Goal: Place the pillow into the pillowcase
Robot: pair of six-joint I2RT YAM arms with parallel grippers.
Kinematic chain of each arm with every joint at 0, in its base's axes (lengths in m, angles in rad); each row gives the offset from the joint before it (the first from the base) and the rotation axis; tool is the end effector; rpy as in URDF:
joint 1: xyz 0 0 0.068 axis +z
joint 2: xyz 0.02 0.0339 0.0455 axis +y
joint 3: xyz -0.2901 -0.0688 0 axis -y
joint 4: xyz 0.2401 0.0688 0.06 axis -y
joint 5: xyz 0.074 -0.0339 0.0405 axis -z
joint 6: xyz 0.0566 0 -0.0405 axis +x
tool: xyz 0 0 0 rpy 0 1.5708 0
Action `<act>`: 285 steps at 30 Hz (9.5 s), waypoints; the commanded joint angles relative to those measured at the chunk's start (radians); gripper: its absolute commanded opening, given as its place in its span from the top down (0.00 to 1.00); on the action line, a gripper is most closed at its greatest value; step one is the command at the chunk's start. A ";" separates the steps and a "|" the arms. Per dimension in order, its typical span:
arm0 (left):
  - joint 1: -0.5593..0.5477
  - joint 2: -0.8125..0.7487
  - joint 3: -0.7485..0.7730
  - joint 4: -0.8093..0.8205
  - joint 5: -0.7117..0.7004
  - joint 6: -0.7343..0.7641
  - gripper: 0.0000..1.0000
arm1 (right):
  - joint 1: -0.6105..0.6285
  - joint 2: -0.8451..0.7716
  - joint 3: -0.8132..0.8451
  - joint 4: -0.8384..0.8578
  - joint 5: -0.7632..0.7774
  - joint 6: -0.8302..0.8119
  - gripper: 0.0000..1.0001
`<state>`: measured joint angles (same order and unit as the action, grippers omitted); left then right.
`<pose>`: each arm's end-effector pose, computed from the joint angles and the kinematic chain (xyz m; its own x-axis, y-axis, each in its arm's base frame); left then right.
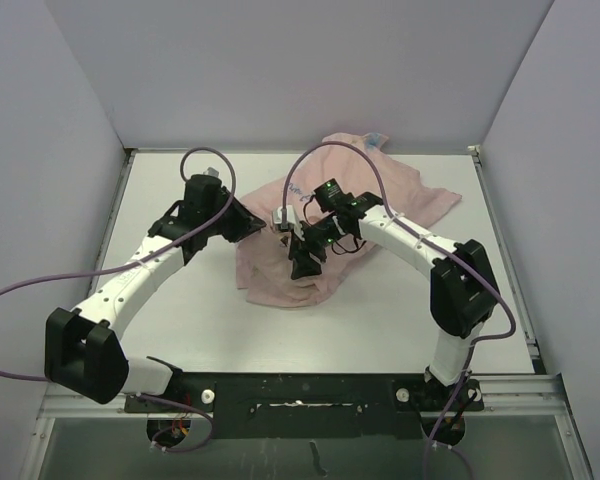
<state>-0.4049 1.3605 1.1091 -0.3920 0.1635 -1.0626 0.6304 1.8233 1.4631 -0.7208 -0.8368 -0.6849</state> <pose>0.2820 -0.1309 0.3177 -0.7124 -0.6325 -0.3040 -0.2344 0.6228 -0.7465 0.2910 0.2644 0.2672 -0.1238 -0.6149 -0.7788 -0.9753 -0.0695 0.2098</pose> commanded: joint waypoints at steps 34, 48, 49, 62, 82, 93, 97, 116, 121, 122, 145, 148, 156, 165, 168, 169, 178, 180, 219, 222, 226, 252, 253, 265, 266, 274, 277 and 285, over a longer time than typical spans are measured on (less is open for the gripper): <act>0.072 0.058 0.040 -0.022 -0.083 0.070 1.00 | -0.157 -0.102 0.084 0.042 0.441 0.274 1.00; 0.122 -0.132 -0.081 0.068 -0.145 0.355 0.13 | -0.259 -0.098 -0.014 0.046 0.404 0.234 0.62; 0.141 -0.175 -0.160 0.128 -0.097 0.355 0.10 | -0.281 -0.103 0.003 0.036 0.363 0.220 0.54; 0.199 -0.075 -0.438 0.435 0.196 0.506 0.06 | -0.324 -0.110 0.149 -0.478 -0.366 -0.578 0.02; 0.309 0.203 -0.021 0.080 0.378 0.609 1.00 | -0.282 -0.145 -0.037 -0.070 0.250 -0.289 0.99; 0.336 0.077 0.082 -0.137 -0.001 0.673 0.50 | -0.366 -0.144 -0.015 -0.140 0.354 -0.156 0.59; 0.362 -0.115 -0.094 0.051 0.007 0.626 0.05 | -0.463 -0.118 0.023 -0.142 0.233 -0.042 0.34; 0.309 -0.162 -0.565 0.299 0.385 0.088 0.13 | -0.518 -0.023 0.209 -0.516 -0.331 -0.469 0.09; 0.128 -0.207 -0.715 0.614 0.144 -0.090 0.02 | -0.407 -0.097 0.082 -0.576 -0.248 -0.659 0.09; 0.115 -0.191 -0.732 0.676 0.115 -0.109 0.02 | -0.394 -0.128 0.029 -0.476 -0.188 -0.602 0.08; 0.082 0.224 -0.338 0.728 0.146 0.041 0.10 | -0.334 0.039 -0.241 0.300 0.306 -0.705 0.15; 0.090 0.155 -0.333 0.631 0.127 0.101 0.09 | -0.334 0.029 -0.224 0.228 0.262 -0.592 0.54; 0.155 -0.083 -0.161 0.186 0.019 0.427 0.06 | -0.322 -0.197 -0.183 -0.147 0.007 -0.500 1.00; 0.275 -0.343 -0.015 -0.112 0.019 0.604 0.04 | -0.304 -0.355 0.254 -0.442 -0.189 -0.328 1.00; 0.289 -0.405 0.012 -0.134 -0.004 0.616 0.02 | -0.301 -0.328 0.342 -0.313 -0.162 -0.123 1.00; 0.290 -0.421 0.020 -0.139 -0.013 0.614 0.02 | -0.299 -0.312 0.344 -0.248 -0.121 -0.066 1.00; 0.291 -0.454 -0.014 -0.142 -0.038 0.501 0.02 | -0.287 0.162 0.534 0.282 0.578 0.182 0.38; 0.292 -0.465 0.003 -0.179 -0.042 0.503 0.02 | -0.297 0.253 0.659 0.283 0.658 0.224 0.23; 0.380 0.065 0.018 0.003 0.061 0.471 0.34 | -0.506 -0.073 0.038 -0.189 -0.109 0.086 0.33; 0.453 -0.001 -0.011 -0.033 0.072 0.546 0.25 | -0.513 -0.120 0.066 -0.198 -0.093 0.123 0.28; 0.549 -0.032 -0.057 -0.103 0.083 0.632 0.19 | -0.547 -0.147 0.114 -0.233 -0.066 0.099 0.06; 0.656 -0.245 0.220 -0.168 0.324 0.635 0.02 | -0.728 -0.419 0.227 -0.056 0.303 0.455 0.02; 0.656 -0.245 0.229 -0.144 0.369 0.585 0.02 | -0.730 -0.420 0.238 -0.055 0.299 0.478 0.02; 0.656 -0.269 0.379 -0.126 0.559 0.459 0.02 | -0.746 -0.440 0.295 -0.028 0.162 0.563 0.02; 0.655 -0.272 0.381 -0.131 0.553 0.461 0.02 | -0.747 -0.443 0.293 -0.025 0.157 0.568 0.02; 0.656 -0.279 0.379 -0.159 0.529 0.482 0.02 | -0.762 -0.482 0.222 -0.017 0.170 0.591 0.02; 0.655 -0.283 0.383 -0.176 0.513 0.493 0.02 | -0.763 -0.498 0.199 -0.017 0.194 0.588 0.02; 0.654 -0.305 0.386 -0.231 0.458 0.538 0.02 | -0.763 -0.517 0.164 -0.016 0.193 0.588 0.02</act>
<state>0.2497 1.0973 1.4448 -0.6174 0.6567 -0.5610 -0.1257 1.3460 1.6375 -0.7830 -0.6357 -0.1135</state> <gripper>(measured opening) 0.979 0.977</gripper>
